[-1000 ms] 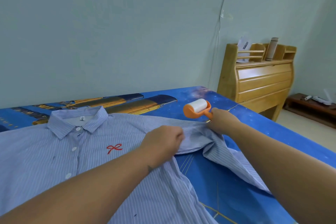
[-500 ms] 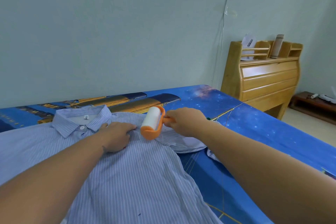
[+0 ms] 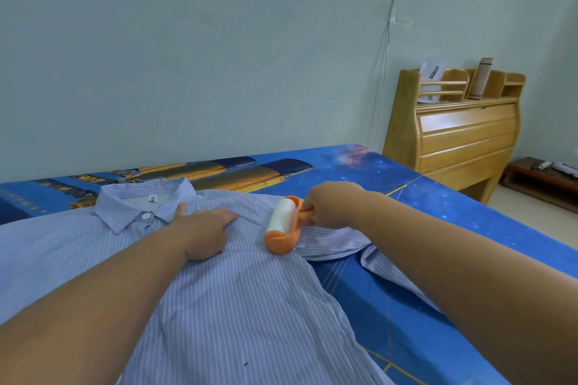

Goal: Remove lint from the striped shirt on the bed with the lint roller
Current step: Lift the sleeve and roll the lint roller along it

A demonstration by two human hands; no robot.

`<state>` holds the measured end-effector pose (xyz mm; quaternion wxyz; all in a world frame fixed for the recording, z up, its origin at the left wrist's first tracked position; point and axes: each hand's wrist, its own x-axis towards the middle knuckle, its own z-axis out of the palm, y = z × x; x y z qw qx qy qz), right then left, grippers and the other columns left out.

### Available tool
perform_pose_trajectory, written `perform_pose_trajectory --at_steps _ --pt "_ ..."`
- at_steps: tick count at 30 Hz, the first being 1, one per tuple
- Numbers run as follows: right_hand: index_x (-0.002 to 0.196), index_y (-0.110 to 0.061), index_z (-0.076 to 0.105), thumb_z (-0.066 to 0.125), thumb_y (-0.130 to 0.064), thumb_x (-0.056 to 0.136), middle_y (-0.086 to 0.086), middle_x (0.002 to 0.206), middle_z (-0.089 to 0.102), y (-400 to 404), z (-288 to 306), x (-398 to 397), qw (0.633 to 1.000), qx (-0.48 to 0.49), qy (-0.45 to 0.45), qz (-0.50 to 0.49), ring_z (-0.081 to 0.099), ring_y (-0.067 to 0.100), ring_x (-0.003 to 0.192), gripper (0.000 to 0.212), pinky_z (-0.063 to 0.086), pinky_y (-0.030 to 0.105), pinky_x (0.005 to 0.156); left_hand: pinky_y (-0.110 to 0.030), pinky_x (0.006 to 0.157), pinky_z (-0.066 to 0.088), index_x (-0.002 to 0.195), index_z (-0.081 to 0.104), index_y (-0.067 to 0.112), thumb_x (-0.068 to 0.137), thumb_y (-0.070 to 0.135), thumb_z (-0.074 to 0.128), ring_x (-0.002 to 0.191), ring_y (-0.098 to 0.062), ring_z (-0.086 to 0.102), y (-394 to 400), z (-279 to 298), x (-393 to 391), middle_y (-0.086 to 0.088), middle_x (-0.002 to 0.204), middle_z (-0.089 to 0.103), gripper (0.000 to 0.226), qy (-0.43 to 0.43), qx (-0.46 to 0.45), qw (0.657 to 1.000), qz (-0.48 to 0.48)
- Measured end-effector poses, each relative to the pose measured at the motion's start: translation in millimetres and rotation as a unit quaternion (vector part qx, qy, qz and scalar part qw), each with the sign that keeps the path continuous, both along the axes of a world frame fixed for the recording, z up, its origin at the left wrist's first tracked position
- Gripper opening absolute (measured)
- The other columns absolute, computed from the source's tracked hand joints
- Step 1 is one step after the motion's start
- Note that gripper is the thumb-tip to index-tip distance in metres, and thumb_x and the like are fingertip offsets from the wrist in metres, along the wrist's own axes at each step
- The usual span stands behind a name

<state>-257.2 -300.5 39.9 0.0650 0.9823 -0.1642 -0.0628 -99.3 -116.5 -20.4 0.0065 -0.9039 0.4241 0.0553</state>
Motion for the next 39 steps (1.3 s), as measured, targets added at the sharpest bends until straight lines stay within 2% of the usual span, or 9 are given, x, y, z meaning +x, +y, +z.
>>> perform_pose_trajectory --at_steps 4,6,9,15,19,24,29,35,39 --pt "0.099 -0.021 0.066 0.046 -0.050 0.091 0.000 0.076 0.064 -11.3 6.9 -15.4 0.999 0.017 0.032 -0.027 0.055 0.016 0.063 0.037 0.040 0.028 0.058 -0.062 0.114 -0.005 0.145 0.028 0.037 0.100 0.028 0.023 0.141 -0.016 0.031 1.2 -3.5 1.7 0.015 0.155 0.029 0.046 -0.004 0.000 1.000 -0.005" --pt "0.101 -0.021 0.067 0.047 -0.049 0.091 0.005 0.088 0.070 -16.5 8.6 -21.8 0.998 0.023 0.044 -0.033 0.060 0.019 0.073 0.036 0.044 0.032 0.068 -0.061 0.114 -0.007 0.146 0.025 0.036 0.100 0.029 0.022 0.143 -0.016 0.028 1.0 -4.3 2.7 0.014 0.157 0.024 0.047 -0.002 0.005 1.000 -0.002" --pt "0.106 -0.019 0.067 0.050 -0.045 0.091 0.006 0.101 0.068 -25.1 11.0 -31.5 0.998 0.012 0.055 -0.037 0.057 0.020 0.084 0.035 0.041 0.029 0.069 -0.061 0.114 -0.008 0.147 0.023 0.037 0.100 0.029 0.021 0.144 -0.016 0.025 0.0 -5.5 3.7 0.013 0.158 0.021 0.048 0.001 0.011 1.000 0.003" --pt "0.104 -0.015 0.069 0.054 -0.039 0.090 0.009 0.102 0.069 -40.1 15.0 -52.0 0.995 0.007 0.076 -0.061 0.051 0.018 0.077 0.031 0.045 0.032 0.076 -0.058 0.115 -0.004 0.147 0.024 0.037 0.098 0.025 0.025 0.143 -0.015 0.027 -2.2 -5.1 2.0 0.013 0.157 0.023 0.051 -0.008 0.009 1.000 0.011" --pt "0.107 -0.014 0.068 0.053 -0.043 0.091 0.007 0.104 0.068 -46.2 18.7 -62.1 0.994 0.004 0.087 -0.065 0.061 0.023 0.092 0.037 0.048 0.034 0.084 -0.056 0.117 0.004 0.147 0.024 0.035 0.097 0.022 0.026 0.142 -0.018 0.029 -2.9 -5.2 -2.4 0.011 0.157 0.024 0.052 -0.013 0.008 1.000 0.015" --pt "0.106 -0.014 0.067 0.052 -0.041 0.092 0.003 0.094 0.068 -50.6 24.1 -68.7 0.991 -0.038 0.114 -0.059 0.058 0.018 0.083 0.034 0.044 0.029 0.079 -0.049 0.116 0.020 0.148 0.025 0.030 0.098 0.022 0.026 0.141 -0.020 0.032 -5.1 -4.1 -7.9 0.007 0.157 0.026 0.051 -0.014 0.003 1.000 0.014" --pt "0.099 -0.021 0.068 0.052 -0.044 0.089 -0.002 0.091 0.068 -58.6 36.1 -75.5 0.989 -0.083 0.111 -0.060 0.060 0.017 0.082 0.031 0.047 0.032 0.077 -0.049 0.115 0.024 0.147 0.027 0.029 0.099 0.026 0.023 0.140 -0.022 0.033 -7.3 -4.3 -8.0 0.005 0.156 0.029 0.048 -0.010 0.004 1.000 0.028" --pt "0.084 -0.022 0.070 0.049 -0.059 0.086 -0.001 0.076 0.069 -75.4 60.8 -89.2 0.988 0.119 -0.032 -0.094 0.062 0.014 0.068 0.043 0.048 0.030 0.067 -0.052 0.112 0.028 0.144 0.033 0.032 0.092 0.022 0.034 0.134 -0.024 0.040 -11.5 -1.7 -11.2 0.002 0.151 0.038 0.052 -0.015 0.016 0.999 0.041" --pt "0.080 -0.026 0.069 0.059 -0.054 0.081 0.001 0.076 0.069 -79.0 57.6 -88.2 0.972 0.189 -0.061 -0.129 0.065 0.017 0.068 0.030 0.052 0.031 0.064 -0.049 0.102 0.040 0.131 0.048 0.030 0.089 0.023 0.040 0.123 -0.024 0.048 -19.6 1.0 -18.8 0.001 0.135 0.053 0.044 -0.081 0.005 0.996 0.038"
